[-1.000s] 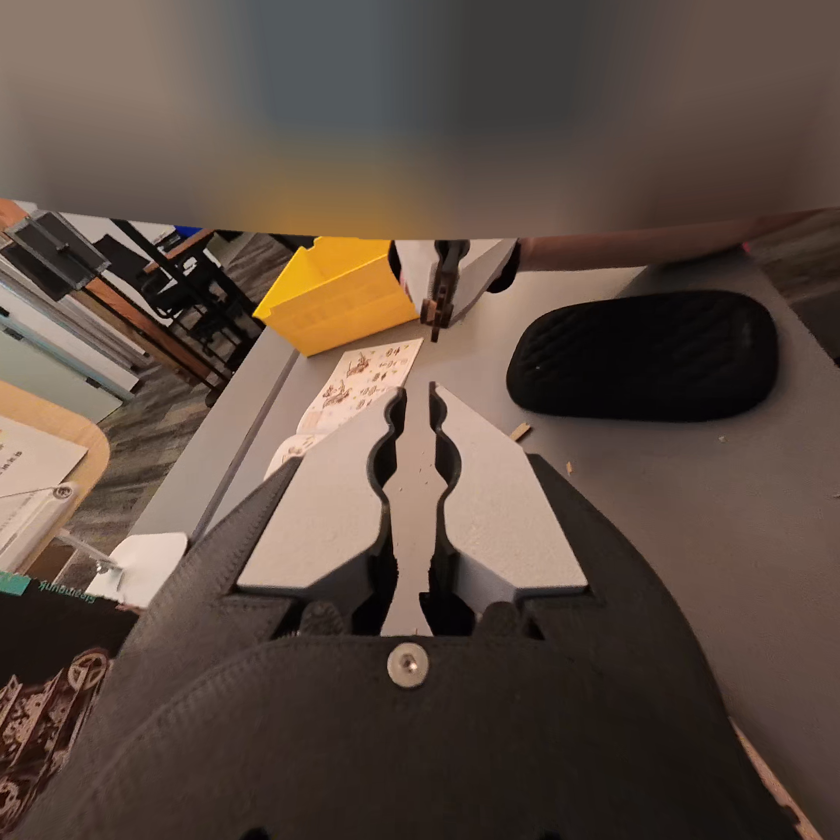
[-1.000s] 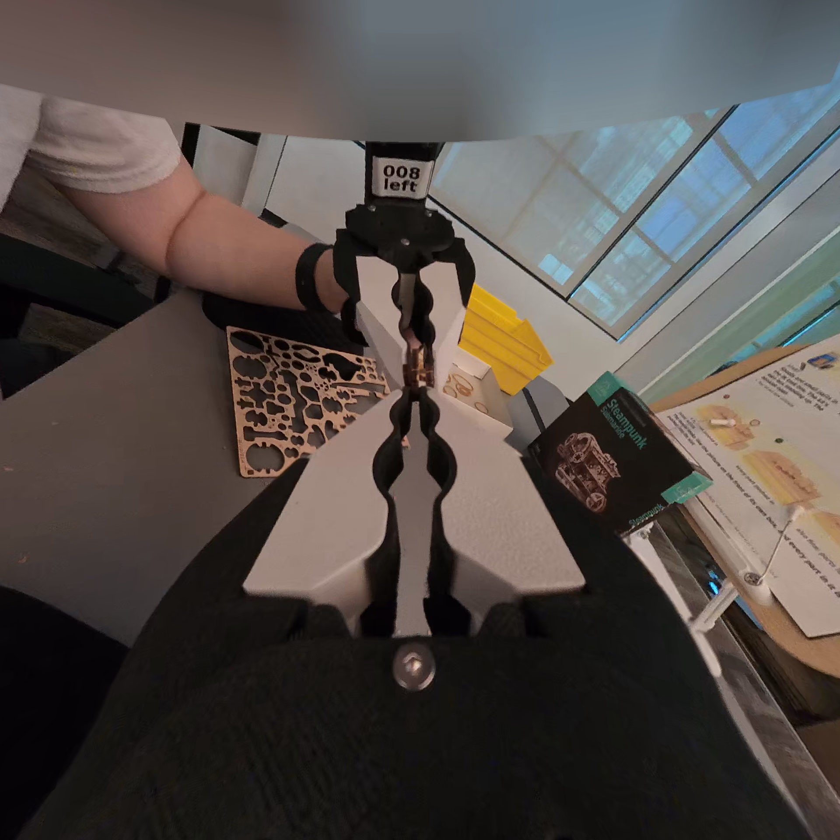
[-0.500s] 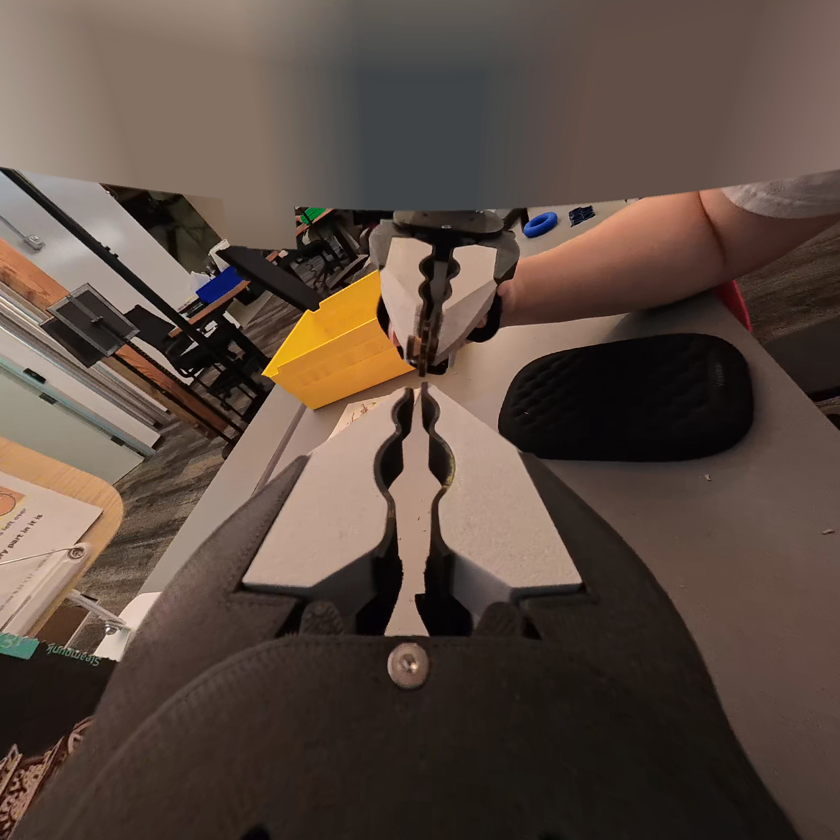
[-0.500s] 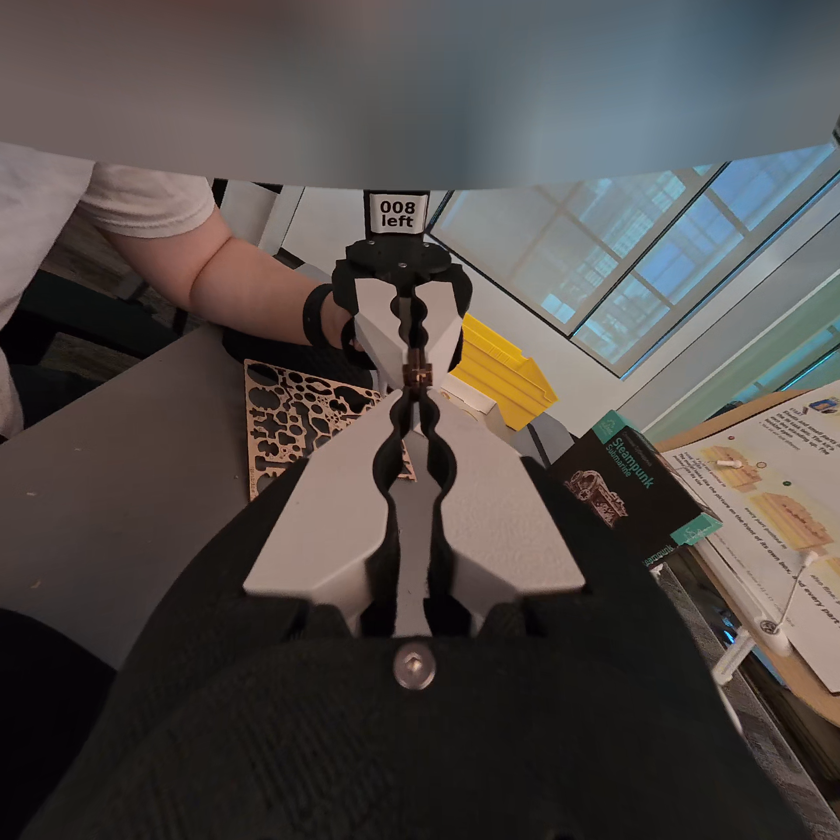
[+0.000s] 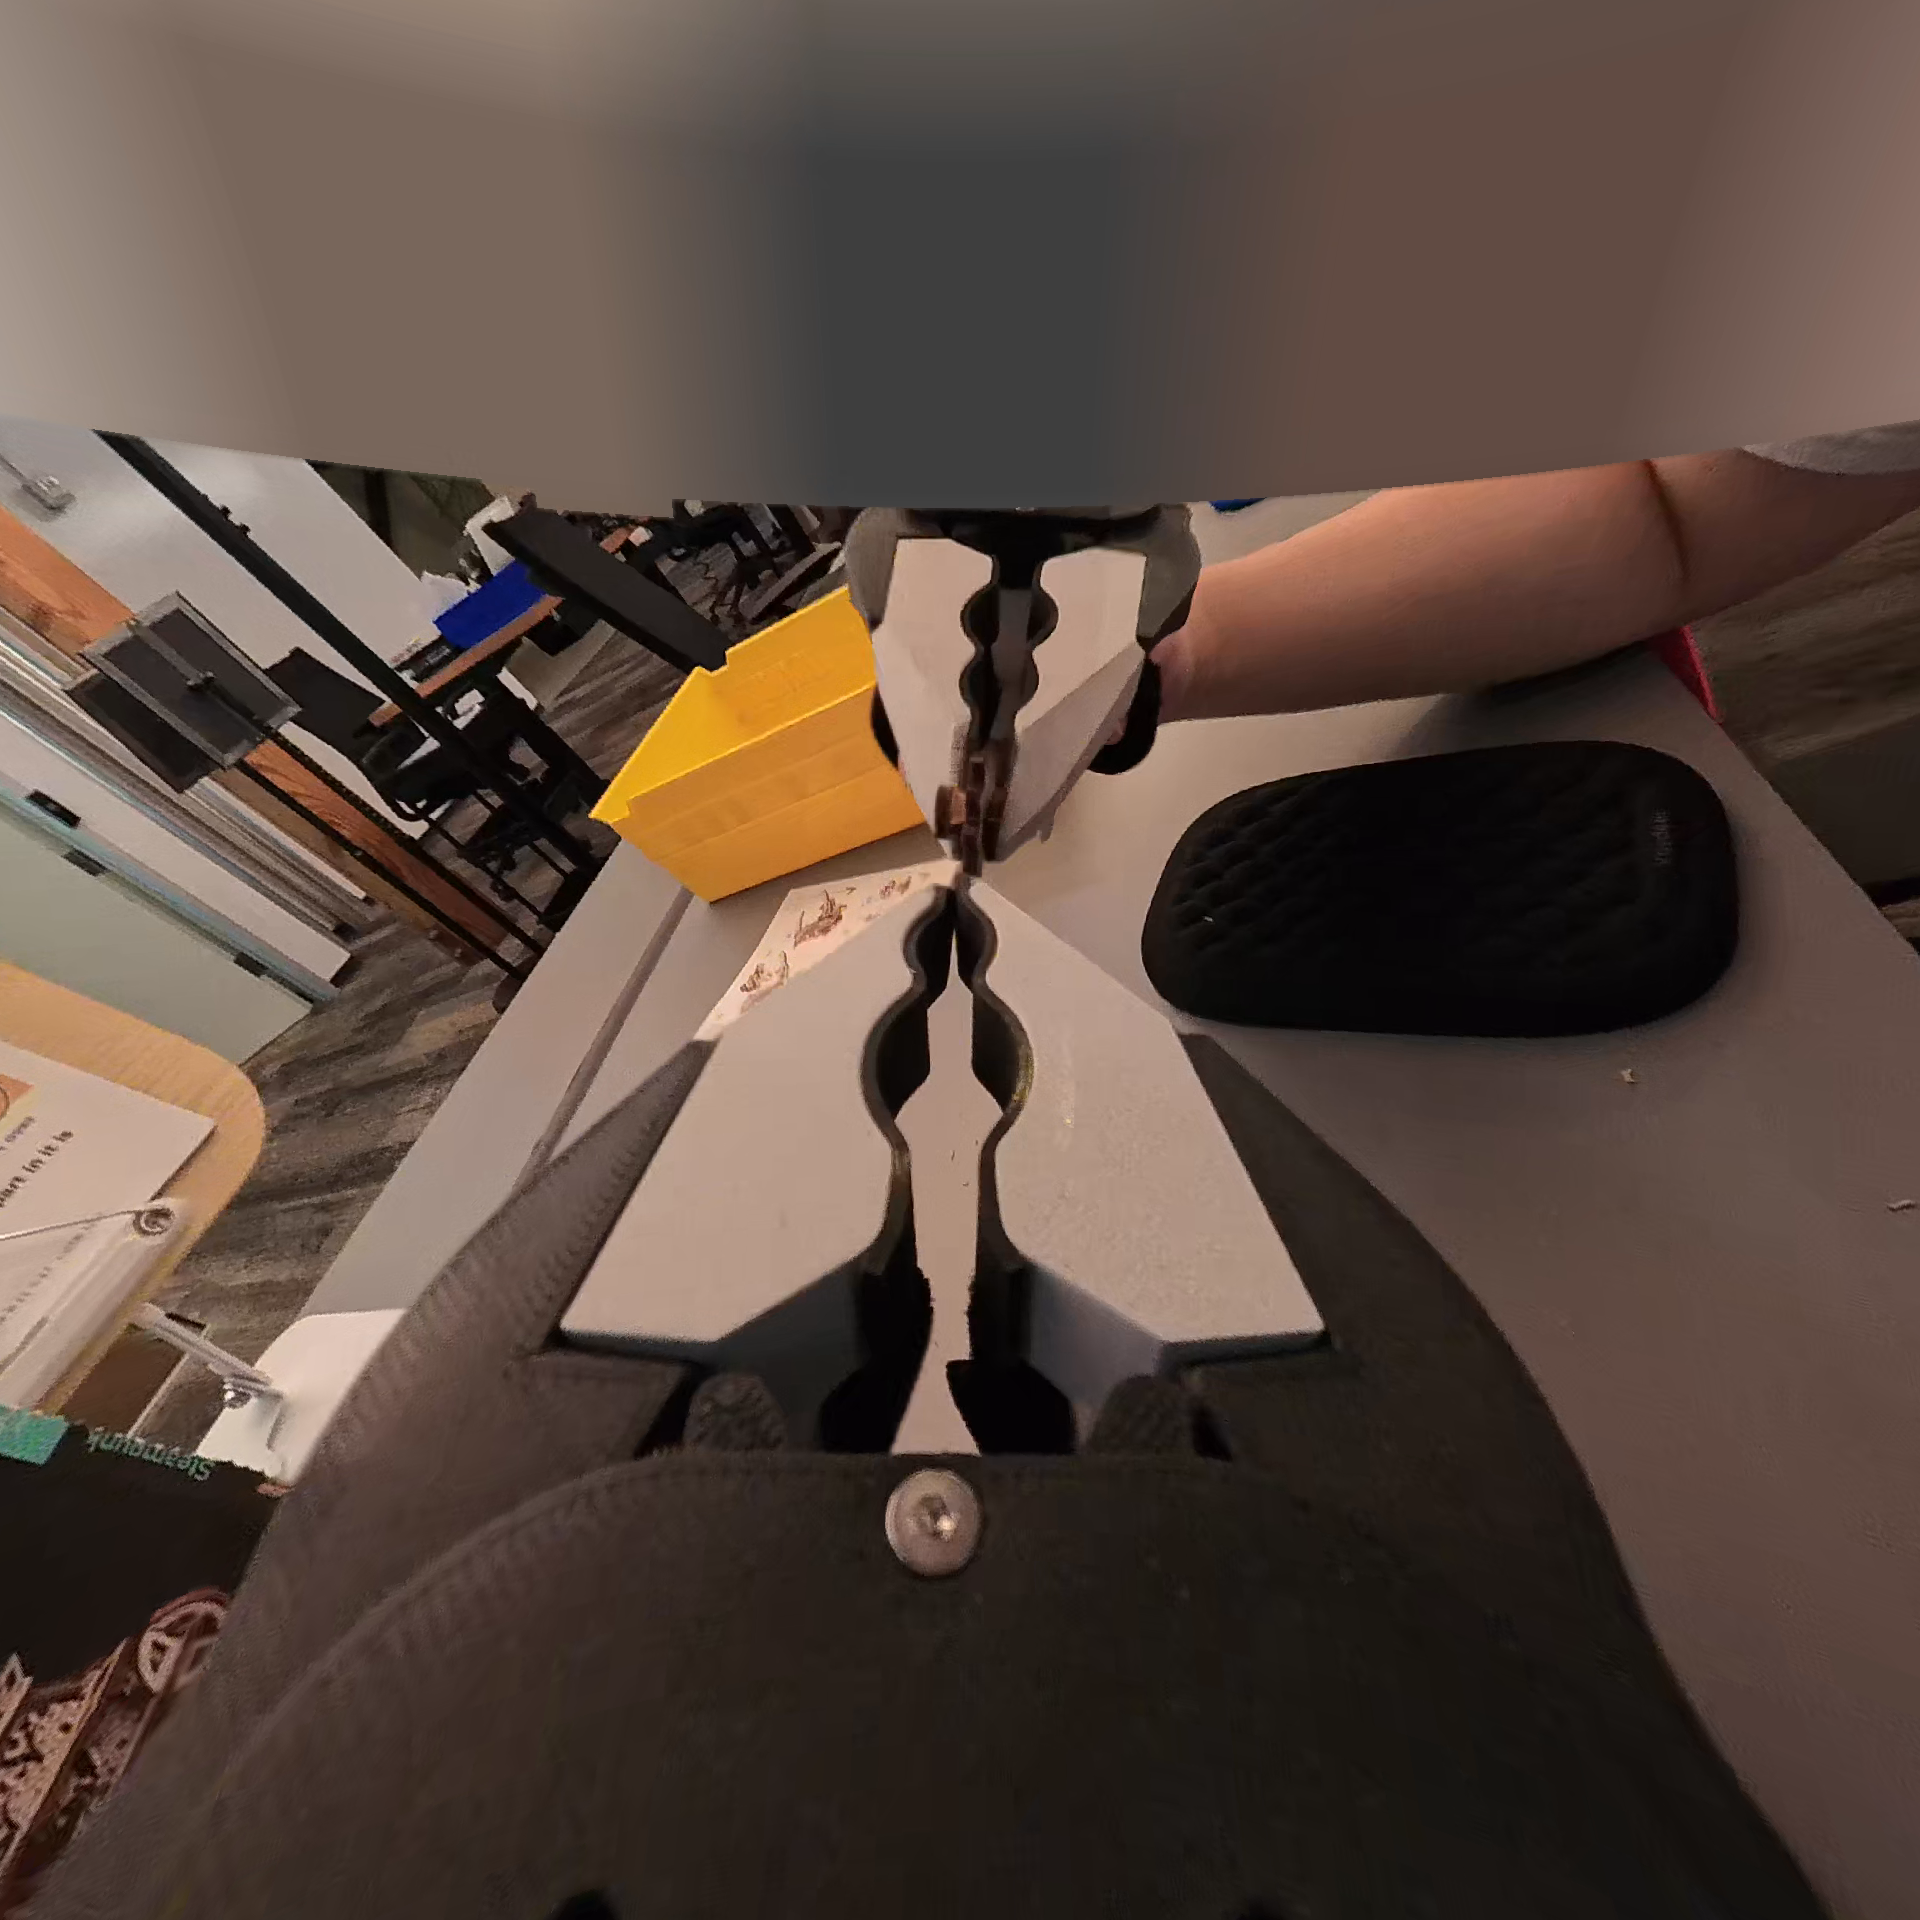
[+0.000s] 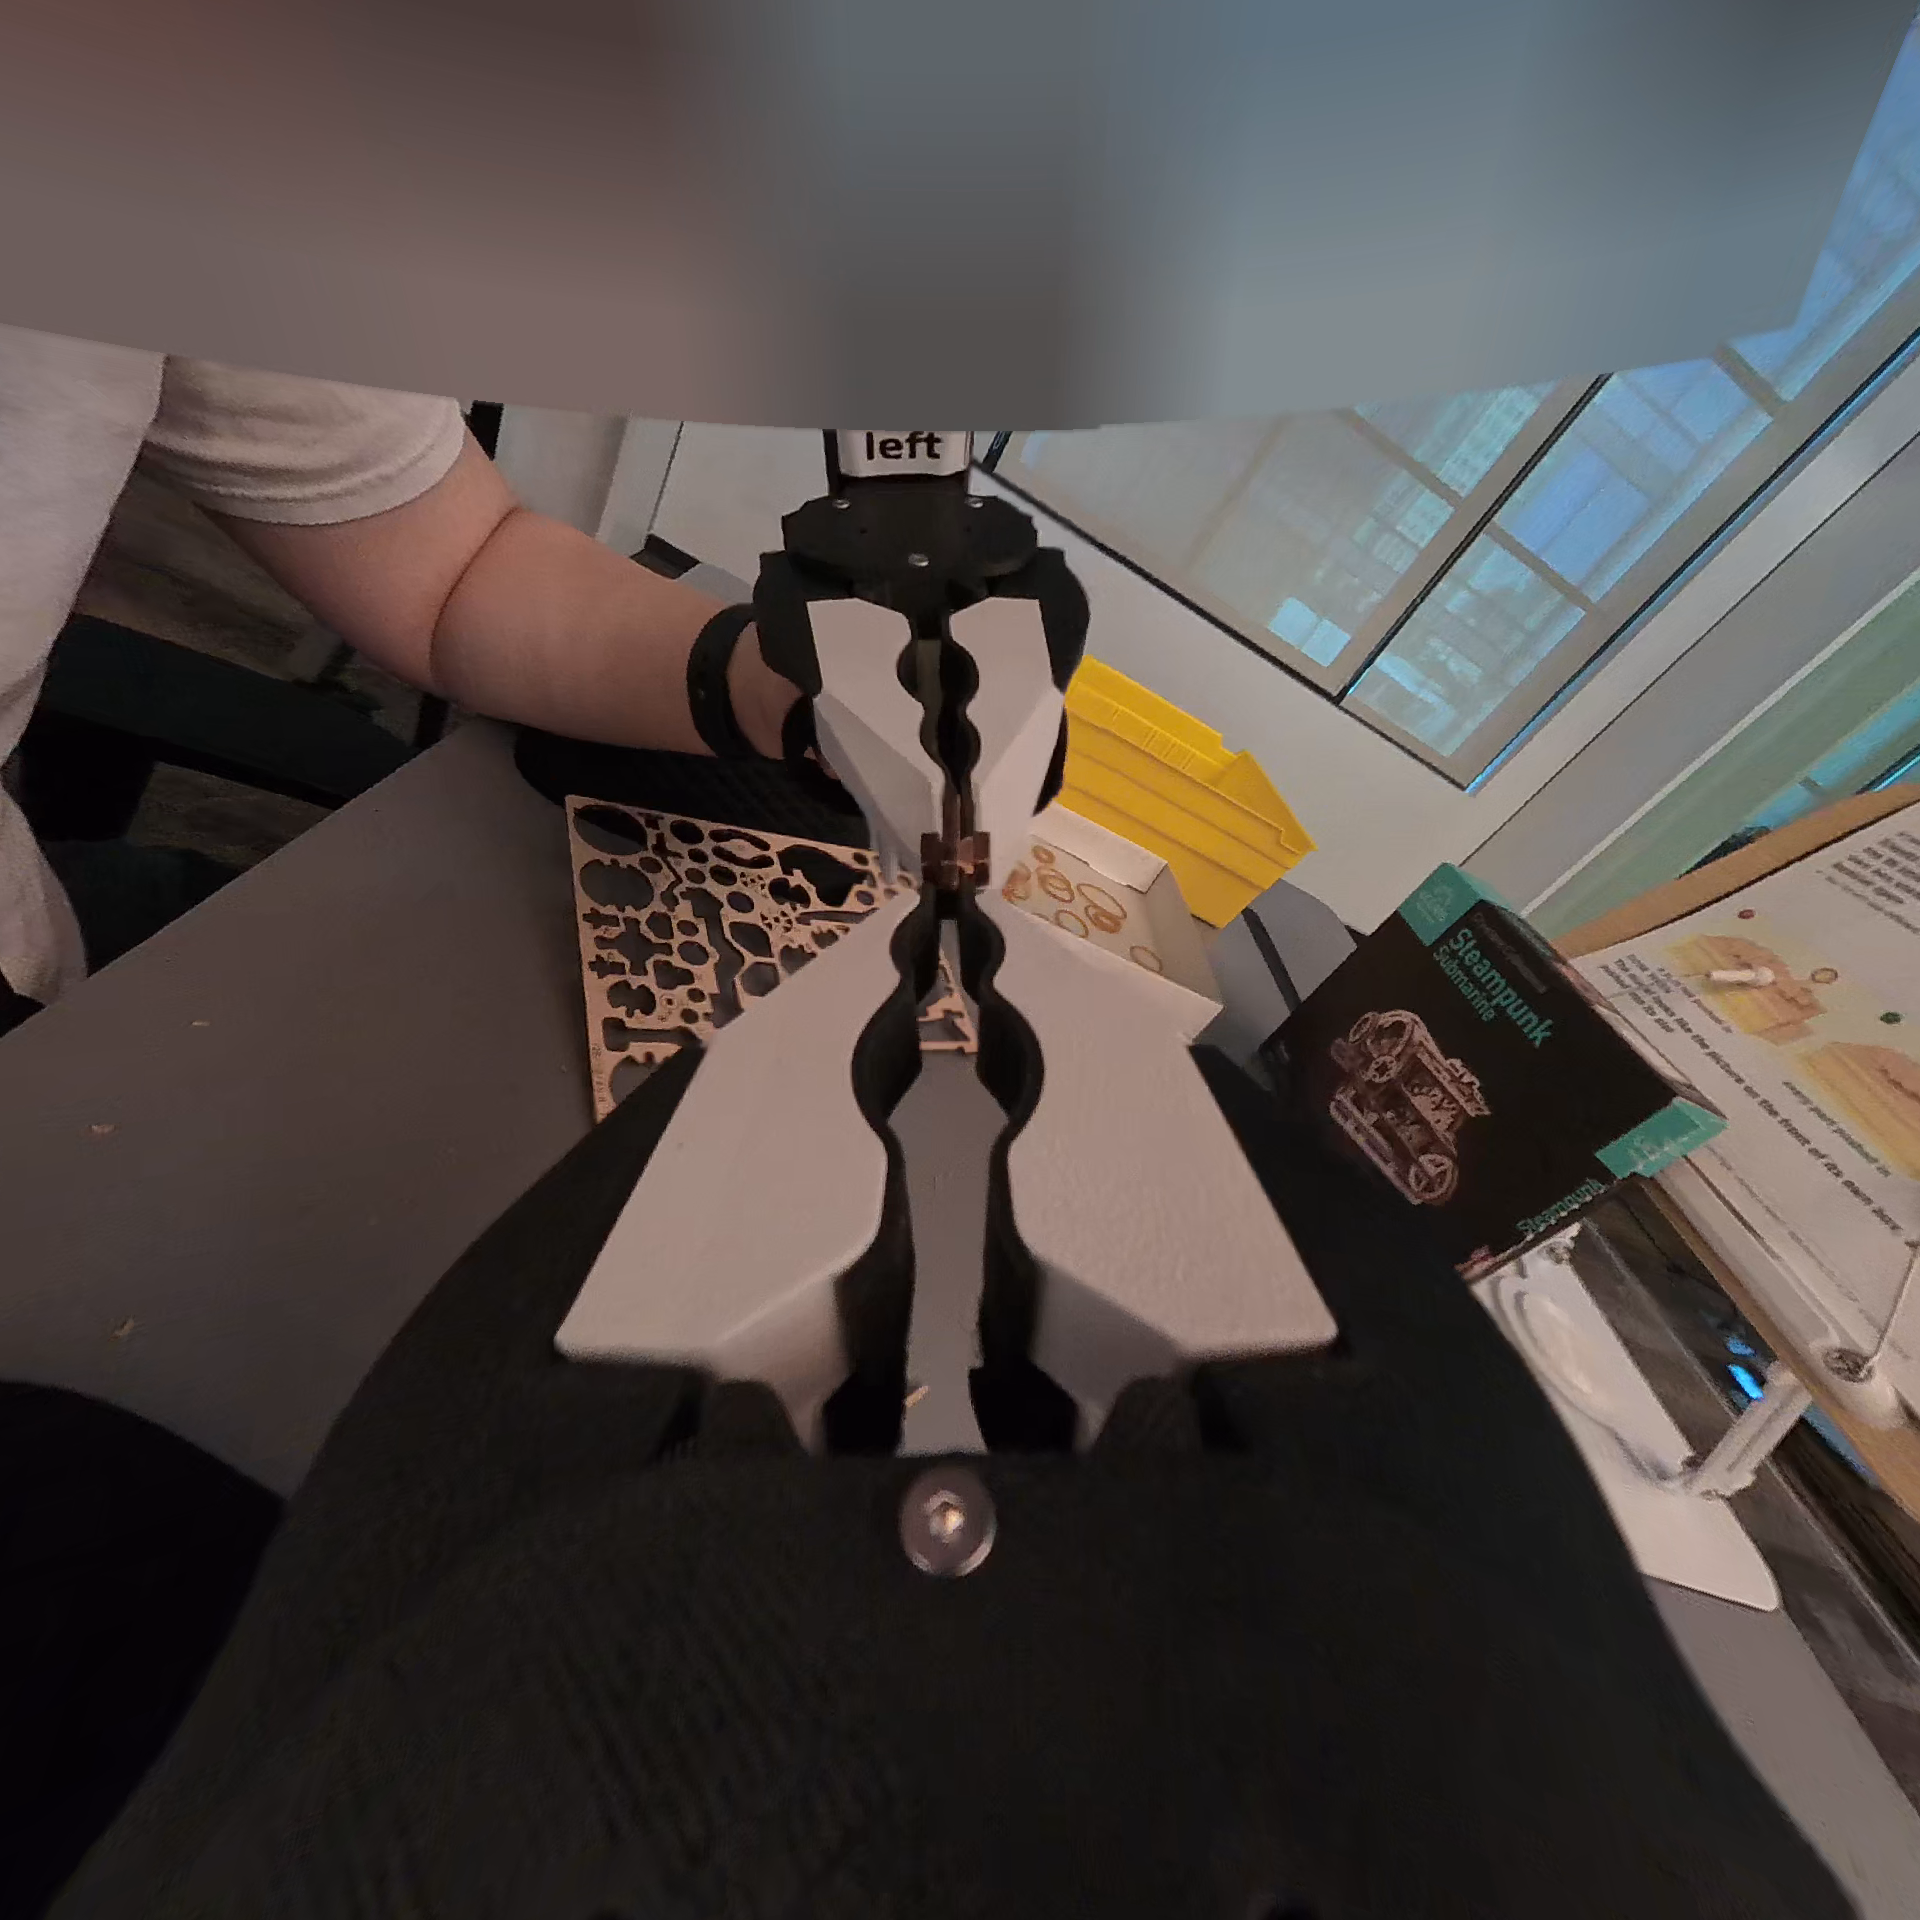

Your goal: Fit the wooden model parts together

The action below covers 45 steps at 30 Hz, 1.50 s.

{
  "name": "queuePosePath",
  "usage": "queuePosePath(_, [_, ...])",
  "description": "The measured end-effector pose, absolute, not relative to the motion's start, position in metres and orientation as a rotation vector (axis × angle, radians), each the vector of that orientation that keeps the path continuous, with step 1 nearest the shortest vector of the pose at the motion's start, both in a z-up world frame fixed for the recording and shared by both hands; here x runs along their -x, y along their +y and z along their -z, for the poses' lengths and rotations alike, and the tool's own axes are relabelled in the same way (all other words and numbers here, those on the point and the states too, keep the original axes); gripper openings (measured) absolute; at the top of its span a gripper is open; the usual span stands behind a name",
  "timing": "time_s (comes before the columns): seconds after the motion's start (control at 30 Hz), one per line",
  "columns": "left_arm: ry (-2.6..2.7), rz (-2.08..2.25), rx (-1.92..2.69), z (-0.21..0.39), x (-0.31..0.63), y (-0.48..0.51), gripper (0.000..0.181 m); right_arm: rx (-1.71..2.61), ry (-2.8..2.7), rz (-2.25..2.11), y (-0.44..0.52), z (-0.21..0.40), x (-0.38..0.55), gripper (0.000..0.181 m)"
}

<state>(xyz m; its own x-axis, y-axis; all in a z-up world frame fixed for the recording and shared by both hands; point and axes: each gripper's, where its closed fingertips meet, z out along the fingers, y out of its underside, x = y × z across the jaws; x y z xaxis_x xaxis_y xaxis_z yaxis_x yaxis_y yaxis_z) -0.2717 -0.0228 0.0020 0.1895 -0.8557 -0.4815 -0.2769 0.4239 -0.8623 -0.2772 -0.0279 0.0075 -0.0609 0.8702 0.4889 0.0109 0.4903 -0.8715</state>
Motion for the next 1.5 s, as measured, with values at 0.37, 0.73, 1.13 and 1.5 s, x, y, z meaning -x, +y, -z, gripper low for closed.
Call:
queuePosePath(0.37, [1.288,0.809,1.243,0.0,0.271,-0.02,0.0,1.081,-1.343,-1.254,-0.017,-0.009,0.281,0.001])
queuePosePath(0.73, [1.184,1.038,1.376,0.0,0.274,-0.011,0.005,1.169,-1.289,-1.387,-0.011,-0.006,0.281,0.001])
queuePosePath(1.13, [1.404,0.722,1.121,0.006,0.27,-0.032,0.025,0.867,-1.585,-0.856,-0.033,0.014,0.286,0.002])
queuePosePath(1.5, [1.438,0.515,1.016,0.005,0.27,-0.033,0.011,0.786,-1.573,-0.687,-0.031,0.011,0.287,0.009])
